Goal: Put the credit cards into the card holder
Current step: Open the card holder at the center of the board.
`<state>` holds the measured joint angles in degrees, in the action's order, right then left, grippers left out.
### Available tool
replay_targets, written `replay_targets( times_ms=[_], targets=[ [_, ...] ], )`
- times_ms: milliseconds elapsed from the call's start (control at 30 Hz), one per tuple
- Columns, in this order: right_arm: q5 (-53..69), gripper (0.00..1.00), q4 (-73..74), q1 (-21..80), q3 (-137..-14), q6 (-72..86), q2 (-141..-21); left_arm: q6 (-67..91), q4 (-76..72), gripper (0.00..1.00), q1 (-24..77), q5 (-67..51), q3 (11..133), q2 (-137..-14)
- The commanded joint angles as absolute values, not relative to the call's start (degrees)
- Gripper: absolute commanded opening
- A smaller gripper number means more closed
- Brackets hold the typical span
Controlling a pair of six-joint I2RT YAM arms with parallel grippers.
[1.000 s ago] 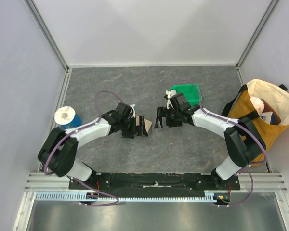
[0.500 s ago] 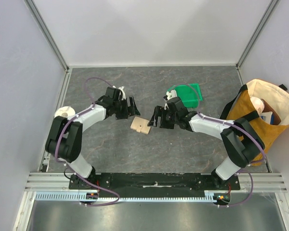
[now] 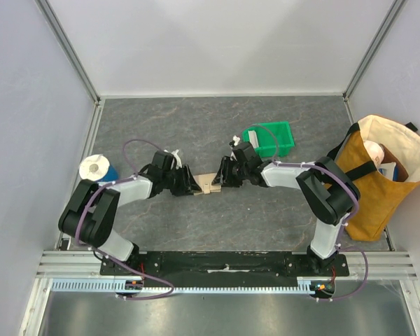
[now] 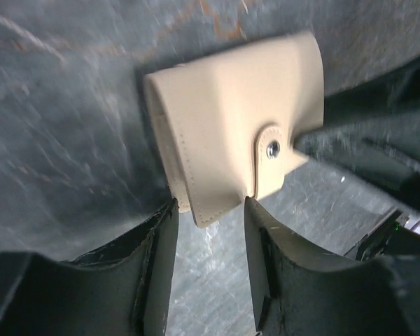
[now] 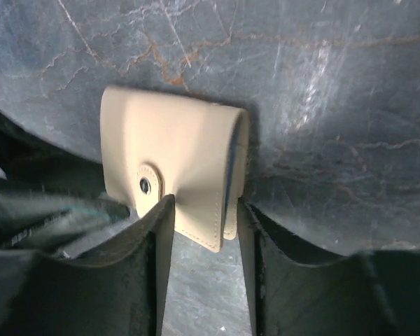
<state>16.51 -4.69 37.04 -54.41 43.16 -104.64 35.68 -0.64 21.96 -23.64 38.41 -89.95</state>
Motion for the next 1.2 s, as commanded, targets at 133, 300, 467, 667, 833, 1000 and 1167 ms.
replay_targets(
  times_ms=[133,300,467,667,833,1000,1167],
  targets=[
    [15.02,0.24,1.93,37.35,-61.61,30.08,-106.61,44.47,-2.65,0.56,28.56,-20.22,30.41,-80.17],
    [21.44,0.07,3.95,37.09,-63.28,22.16,-108.63,39.04,9.11,0.7,28.48,-12.5,35.06,-74.62],
    [22.15,0.0,6.94,37.09,-63.81,15.57,-109.07,33.23,16.0,0.85,26.73,-5.45,41.56,-74.61],
    [23.9,0.0,0.73,37.0,-57.5,6.78,-102.06,26.2,5.92,0.91,17.77,-26.57,45.62,-82.25],
    [24.35,0.0,-9.56,37.09,-51.6,7.03,-96.52,25.93,-2.52,0.93,14.33,-44.44,46.84,-91.57],
    [26.09,0.0,-16.08,37.09,-46.59,8.09,-92.29,29.43,-11.5,0.93,14.41,-53.6,44.65,-97.46],
    [27.16,0.0,-17.05,37.18,-44.92,7.38,-90.71,32.43,-18.44,0.93,14.5,-58.34,42.19,-100.45]
  ],
)
